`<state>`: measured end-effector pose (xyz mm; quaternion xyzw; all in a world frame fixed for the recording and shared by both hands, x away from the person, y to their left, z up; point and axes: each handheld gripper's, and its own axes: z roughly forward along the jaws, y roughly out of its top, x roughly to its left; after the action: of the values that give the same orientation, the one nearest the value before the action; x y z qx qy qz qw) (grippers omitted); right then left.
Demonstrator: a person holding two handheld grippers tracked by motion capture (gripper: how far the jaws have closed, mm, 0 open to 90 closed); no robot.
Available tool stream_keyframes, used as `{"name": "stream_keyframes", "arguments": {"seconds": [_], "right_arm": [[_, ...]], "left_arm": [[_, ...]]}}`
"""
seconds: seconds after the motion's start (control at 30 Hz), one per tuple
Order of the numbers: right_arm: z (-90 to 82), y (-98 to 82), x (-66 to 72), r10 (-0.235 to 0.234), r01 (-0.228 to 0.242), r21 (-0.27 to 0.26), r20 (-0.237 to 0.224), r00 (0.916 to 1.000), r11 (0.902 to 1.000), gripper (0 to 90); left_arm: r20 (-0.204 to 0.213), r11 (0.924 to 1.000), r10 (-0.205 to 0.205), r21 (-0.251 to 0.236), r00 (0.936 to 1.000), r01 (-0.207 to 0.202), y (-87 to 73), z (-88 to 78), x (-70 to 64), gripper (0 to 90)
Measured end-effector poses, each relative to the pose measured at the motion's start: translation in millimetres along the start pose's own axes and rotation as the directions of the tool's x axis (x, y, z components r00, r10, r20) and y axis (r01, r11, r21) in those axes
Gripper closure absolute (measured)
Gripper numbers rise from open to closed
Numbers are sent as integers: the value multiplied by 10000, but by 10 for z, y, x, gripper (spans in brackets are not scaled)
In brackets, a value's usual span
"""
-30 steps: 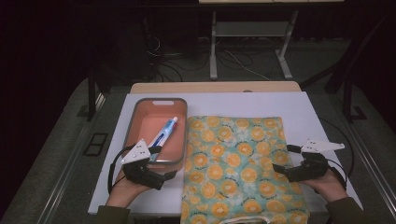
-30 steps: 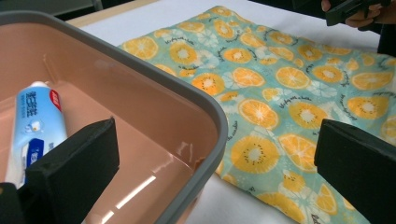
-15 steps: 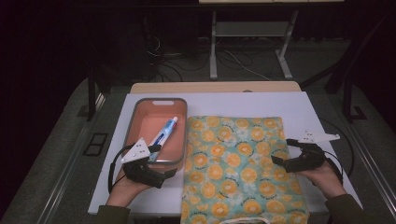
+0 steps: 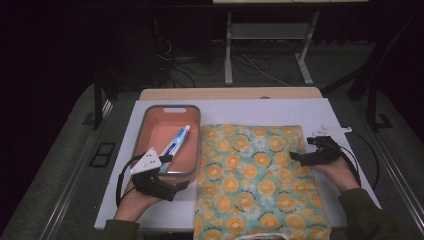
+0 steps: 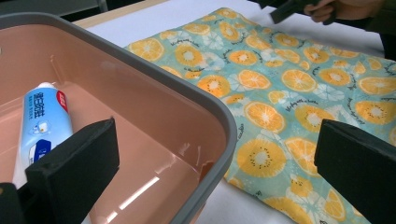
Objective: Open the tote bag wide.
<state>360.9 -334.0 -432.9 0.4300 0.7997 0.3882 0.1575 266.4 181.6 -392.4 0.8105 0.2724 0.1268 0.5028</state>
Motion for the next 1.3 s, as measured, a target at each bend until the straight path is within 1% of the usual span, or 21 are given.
{"name": "stream_keyframes", "arguments": {"seconds": [0.03, 0.1, 0.13, 0.17, 0.27, 0.3, 0.33, 0.37, 0.4, 0.47, 0.53, 0.63, 0.87, 0.97, 1.1, 1.13, 1.17, 1.2, 1.23, 1.27, 1.3], "right_arm": [[65, 19, -59, 139, -140, 78, 113, 9998, 9999, 72], [123, 30, -113, 170, -172, 199, 105, 9998, 9997, 141], [123, 30, -113, 170, -172, 199, 105, 9998, 9997, 141], [181, 32, -158, 318, -325, 278, 243, 9992, 9991, 143], [271, 11, -219, 437, -454, 444, 381, 9983, 9980, 154], [295, -1, -235, 457, -478, 522, 406, 9981, 9975, 178], [314, -13, -244, 449, -473, 611, 401, 9982, 9970, 206], [330, -25, -249, 334, -367, 742, 445, 9985, 9966, 224], [330, -31, -241, 170, -210, 746, 540, 9984, 9970, 252], [310, -30, -219, -97, 45, 843, 613, 9981, 9964, 364], [302, -28, -201, -111, 61, 843, 587, 9982, 9964, 435], [290, -23, -191, -136, 93, 846, 502, 9986, 9964, 578], [287, -4, -175, -307, 298, 941, 82, 9995, 9951, 873], [297, 25, -177, -370, 362, 979, 66, 9993, 9945, 891], [300, 116, -244, -304, 265, 684, 560, 9980, 9973, 893], [300, 116, -244, -304, 265, 684, 560, 9980, 9973, 893], [317, 170, -311, -187, 142, 521, 868, 9961, 9985, 894], [317, 170, -311, -187, 142, 521, 868, 9961, 9985, 894], [337, 211, -405, 46, -91, 392, 1145, 9934, 9992, 894], [346, 221, -453, 283, -327, 325, 1269, 9915, 9989, 894], [358, 226, -500, 359, -412, 328, 1486, 9882, 9986, 894]], "left_arm": [[-9, 10000, -16, 2, 10000, 16, 0, 0, -1, 0], [-10, 10000, 20, 1, 10000, -20, 0, 1, 1, 0], [-12, 10000, 4, -3, 10000, -4, 0, 0, 1, 0], [-9, 10000, -19, -2, 10000, 19, 1, 0, 1, 0], [-1, 10000, -17, -5, 10000, 17, 0, 0, 0, 0], [1, 10000, -22, -11, 10000, 22, 0, 0, 1, 0], [5, 10000, -32, -15, 10000, 32, -1, -1, 1, 0], [9, 10000, -33, -16, 10000, 33, -1, -2, 1, 0], [13, 10000, -30, -13, 10000, 30, -2, -2, 1, 0], [15, 10000, -28, -15, 10000, 28, -2, -2, 1, 0], [-5, 10000, -28, -16, 10000, 28, -2, -2, 1, 0], [-25, 10000, -28, -13, 10000, 28, -2, 0, -2, 0], [-40, 10000, -31, -12, 10000, 31, -2, 2, -2, 0], [-32, 10000, -43, -25, 10000, 43, -3, 0, -2, 0], [-34, 10000, -50, -31, 10000, 50, -2, 0, -1, 0], [-34, 10000, -47, -32, 10000, 47, -2, 0, 0, 0], [-31, 10000, -56, -23, 10000, 56, -1, -1, 0, 0], [-31, 10000, -56, -23, 10000, 56, -1, -1, 0, 0], [-29, 10000, -70, -26, 10000, 70, -2, -2, -1, 0], [-29, 10000, -70, -26, 10000, 70, -2, -2, -1, 0], [-34, 10000, -54, -16, 10000, 53, -1, -1, -1, 0]]}}
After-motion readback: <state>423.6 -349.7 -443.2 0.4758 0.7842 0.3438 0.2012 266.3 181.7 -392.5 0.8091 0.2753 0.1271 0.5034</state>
